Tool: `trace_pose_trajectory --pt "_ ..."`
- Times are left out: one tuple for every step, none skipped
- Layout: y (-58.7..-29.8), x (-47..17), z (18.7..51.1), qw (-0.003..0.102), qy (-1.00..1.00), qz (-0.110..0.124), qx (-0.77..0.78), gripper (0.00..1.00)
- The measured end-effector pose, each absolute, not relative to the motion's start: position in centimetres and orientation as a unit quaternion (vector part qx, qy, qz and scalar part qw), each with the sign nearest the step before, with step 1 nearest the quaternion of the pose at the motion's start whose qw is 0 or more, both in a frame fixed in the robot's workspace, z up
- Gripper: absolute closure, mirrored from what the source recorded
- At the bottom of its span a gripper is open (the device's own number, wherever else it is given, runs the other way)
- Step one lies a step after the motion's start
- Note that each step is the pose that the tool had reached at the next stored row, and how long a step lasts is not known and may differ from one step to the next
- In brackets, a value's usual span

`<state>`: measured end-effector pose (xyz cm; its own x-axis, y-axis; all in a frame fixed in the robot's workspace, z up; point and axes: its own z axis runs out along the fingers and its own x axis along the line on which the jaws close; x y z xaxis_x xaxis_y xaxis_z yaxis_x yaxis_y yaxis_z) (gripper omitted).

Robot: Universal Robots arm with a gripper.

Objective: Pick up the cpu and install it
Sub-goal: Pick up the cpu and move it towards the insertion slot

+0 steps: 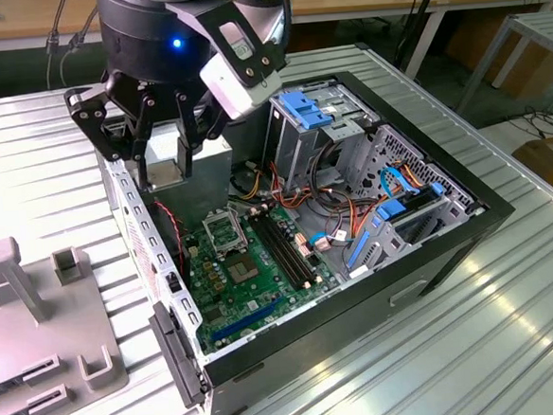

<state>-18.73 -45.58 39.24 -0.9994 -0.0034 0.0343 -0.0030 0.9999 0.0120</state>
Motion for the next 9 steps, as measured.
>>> trace_pose_trajectory --pt "-45.58 -18.65 39.24 0.017 -1.0 -0.006 0.002 0.53" --pt "-45.58 -18.51 39.24 0.017 -1.0 -0.006 0.002 0.53" --pt "-45.58 -18.43 39.24 0.017 -1.0 -0.006 0.002 0.53" --pt "-45.58 -18.36 39.24 0.017 -1.0 -0.006 0.002 0.53" --pt "-45.58 -18.27 39.24 0.017 -1.0 -0.006 0.002 0.53" --pt "-45.58 -18.19 39.24 0.017 -1.0 -0.006 0.002 0.53" --pt "-45.58 -18.12 39.24 0.017 -1.0 -0.006 0.002 0.53" --pt "-45.58 -18.04 39.24 0.017 -1.0 -0.006 0.002 0.53" --pt "-45.58 -17.92 39.24 0.017 -1.0 -0.006 0.002 0.53"
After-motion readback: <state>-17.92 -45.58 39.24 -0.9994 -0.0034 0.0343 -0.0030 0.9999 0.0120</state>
